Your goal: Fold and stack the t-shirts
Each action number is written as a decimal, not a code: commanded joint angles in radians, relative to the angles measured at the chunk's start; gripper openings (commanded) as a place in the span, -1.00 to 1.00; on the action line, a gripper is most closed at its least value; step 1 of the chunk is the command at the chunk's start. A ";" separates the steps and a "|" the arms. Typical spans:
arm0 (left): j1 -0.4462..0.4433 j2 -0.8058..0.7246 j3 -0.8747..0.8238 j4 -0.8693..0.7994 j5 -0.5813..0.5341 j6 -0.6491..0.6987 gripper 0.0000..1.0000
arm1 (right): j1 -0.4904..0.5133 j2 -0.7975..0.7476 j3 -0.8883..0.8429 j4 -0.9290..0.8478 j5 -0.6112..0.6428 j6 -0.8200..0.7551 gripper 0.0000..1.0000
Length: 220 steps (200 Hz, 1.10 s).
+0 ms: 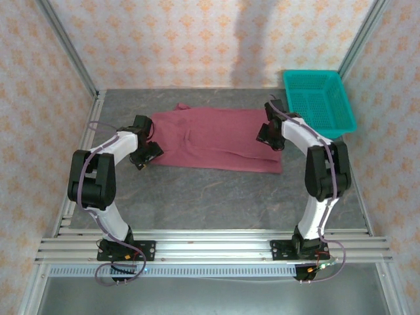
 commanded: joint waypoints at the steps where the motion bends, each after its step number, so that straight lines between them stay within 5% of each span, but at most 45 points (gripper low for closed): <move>1: 0.000 -0.004 -0.006 0.013 -0.010 0.021 0.40 | 0.002 -0.100 -0.093 -0.089 -0.024 -0.114 0.13; 46: -0.001 0.011 0.000 0.023 0.015 0.045 0.40 | 0.004 -0.110 -0.174 -0.139 0.063 -0.254 0.22; 143: -0.001 -0.006 -0.009 0.032 0.031 0.067 0.40 | -0.010 -0.002 -0.145 -0.042 0.075 -0.164 0.16; 179: -0.001 -0.005 -0.015 0.030 0.028 0.070 0.40 | -0.030 0.025 -0.105 -0.026 0.110 -0.147 -0.13; 220: 0.000 -0.003 -0.017 0.028 0.023 0.071 0.39 | -0.040 0.072 -0.046 -0.034 0.114 -0.145 -0.71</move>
